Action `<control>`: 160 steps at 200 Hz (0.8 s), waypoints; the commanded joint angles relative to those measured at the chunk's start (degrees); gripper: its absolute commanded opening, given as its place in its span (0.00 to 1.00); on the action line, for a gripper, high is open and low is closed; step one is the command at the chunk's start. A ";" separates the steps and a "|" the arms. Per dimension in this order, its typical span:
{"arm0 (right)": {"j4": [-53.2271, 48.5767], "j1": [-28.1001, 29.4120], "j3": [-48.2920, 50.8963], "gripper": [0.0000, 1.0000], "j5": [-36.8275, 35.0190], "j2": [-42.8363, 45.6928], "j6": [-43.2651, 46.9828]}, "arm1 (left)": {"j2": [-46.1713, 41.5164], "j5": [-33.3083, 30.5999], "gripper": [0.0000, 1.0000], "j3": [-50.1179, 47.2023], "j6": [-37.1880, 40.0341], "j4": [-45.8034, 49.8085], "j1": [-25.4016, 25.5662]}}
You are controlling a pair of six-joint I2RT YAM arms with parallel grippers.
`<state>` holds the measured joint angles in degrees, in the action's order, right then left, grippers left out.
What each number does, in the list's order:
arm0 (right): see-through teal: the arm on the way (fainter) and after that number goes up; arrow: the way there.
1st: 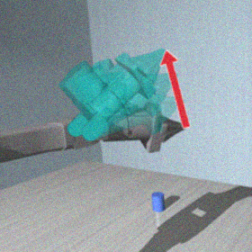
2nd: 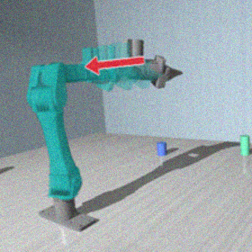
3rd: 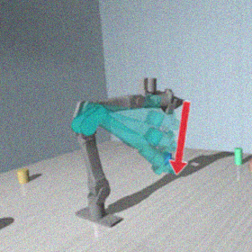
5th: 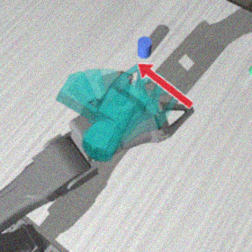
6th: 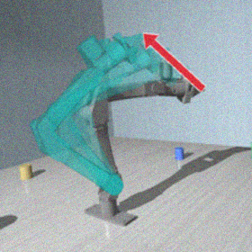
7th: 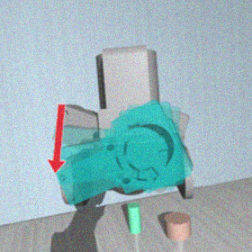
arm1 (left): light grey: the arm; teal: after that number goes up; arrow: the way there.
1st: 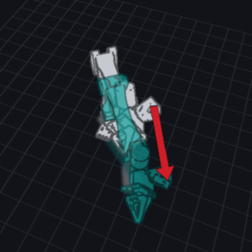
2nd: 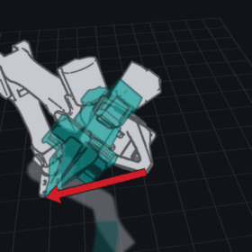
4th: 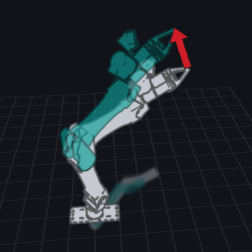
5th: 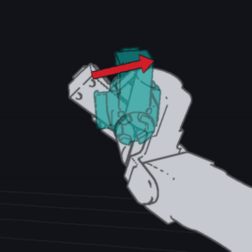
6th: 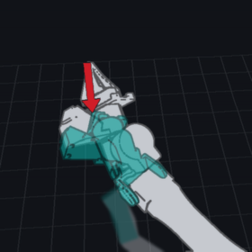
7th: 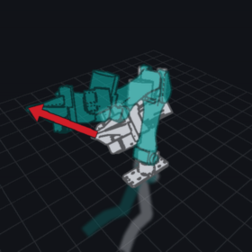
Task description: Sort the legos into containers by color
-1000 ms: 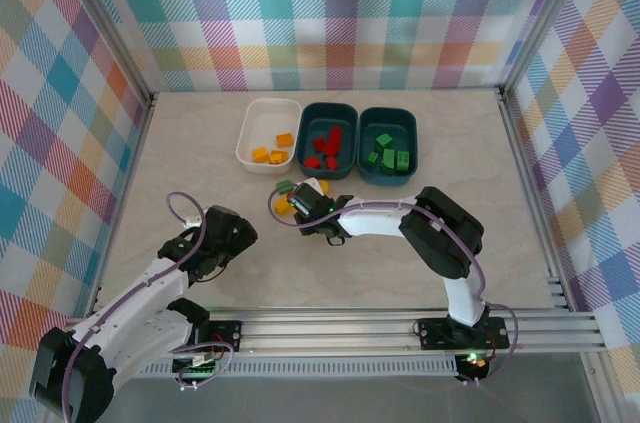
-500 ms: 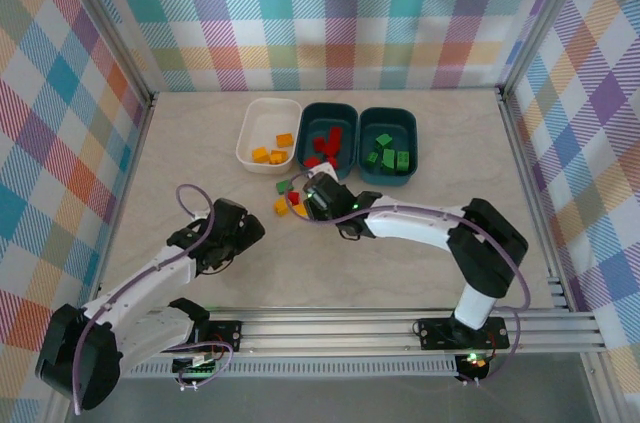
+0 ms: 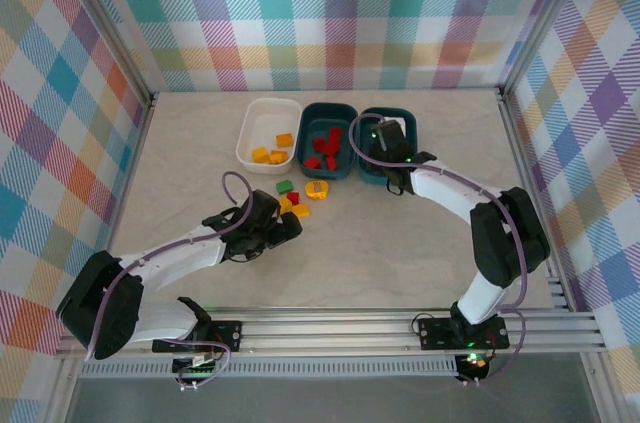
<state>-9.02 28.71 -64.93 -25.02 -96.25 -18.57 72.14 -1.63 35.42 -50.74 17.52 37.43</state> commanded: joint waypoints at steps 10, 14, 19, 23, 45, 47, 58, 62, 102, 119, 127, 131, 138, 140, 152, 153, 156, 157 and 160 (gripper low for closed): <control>0.13 1.00 -3.12 0.60 4.81 0.44 -1.08 | -4.69 -7.50 1.00 -0.08 -1.09 6.73 -0.56; 0.08 1.27 -3.45 0.60 5.48 0.50 -1.20 | -5.46 -8.31 1.00 -0.29 -1.88 7.86 -1.10; 0.10 1.78 -4.04 0.60 6.06 0.43 -1.44 | -6.14 -8.89 1.00 -0.49 -2.83 9.36 -2.20; 0.07 2.42 -4.62 0.60 6.57 0.30 -1.47 | -6.74 -9.04 1.00 -0.69 -3.45 10.59 -3.27; 0.79 6.73 -9.40 0.60 9.81 -3.46 -1.59 | -8.48 -4.95 1.00 -2.83 -4.76 14.28 -12.62; 0.76 7.22 -10.06 0.60 10.12 -4.02 -1.57 | -8.67 -4.28 1.00 -3.15 -4.73 14.29 -13.52; 0.68 9.56 -14.22 0.60 11.30 -7.40 -1.21 | -9.26 -1.07 1.00 -4.39 -4.39 14.44 -17.74; 0.60 10.38 -15.89 0.60 11.49 -8.87 -0.90 | -9.42 -0.16 1.00 -4.74 -4.14 14.55 -19.06; -1.52 14.31 -32.68 0.61 16.19 -23.25 1.07 | -11.67 3.58 1.00 -5.98 -1.99 14.99 -21.87; -3.39 14.53 -39.20 0.61 17.18 -28.05 1.98 | -12.12 4.97 1.00 -7.15 -1.55 13.97 -21.87; -4.66 14.56 -42.29 0.61 17.62 -30.15 2.57 | -11.98 5.49 1.00 -7.42 -1.13 13.66 -21.87; -5.74 14.53 -44.04 0.61 17.63 -31.32 2.89 | -11.85 5.92 1.00 -7.49 -0.91 13.43 -21.87; -7.93 14.53 -47.33 0.61 17.35 -33.29 3.29 | -11.62 6.70 1.00 -7.63 -0.43 12.88 -21.87; -8.40 14.53 -48.28 0.61 17.28 -33.85 3.41 | -11.61 6.85 1.00 -7.64 -0.35 12.71 -21.87; -11.05 14.56 -53.10 0.61 17.33 -36.81 4.24 | -11.23 7.61 1.00 -7.75 0.05 12.23 -21.83; -11.21 14.54 -53.50 0.61 17.35 -37.04 4.37 | -11.19 7.65 1.00 -7.74 0.08 12.26 -21.85; -11.65 14.53 -54.49 0.61 17.30 -37.60 4.52 | -11.13 7.71 1.00 -7.80 0.18 12.10 -21.87; -11.82 14.53 -54.81 0.61 17.29 -37.78 4.56 | -11.13 7.79 1.00 -7.81 0.19 12.10 -21.87; -12.30 14.53 -55.80 0.61 17.19 -38.39 4.71 | -11.11 7.83 1.00 -7.86 0.21 11.96 -21.87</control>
<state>-15.29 43.66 -112.73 -8.71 -131.41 -16.53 60.69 3.49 28.34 -52.42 30.00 15.97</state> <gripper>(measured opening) 0.615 0.997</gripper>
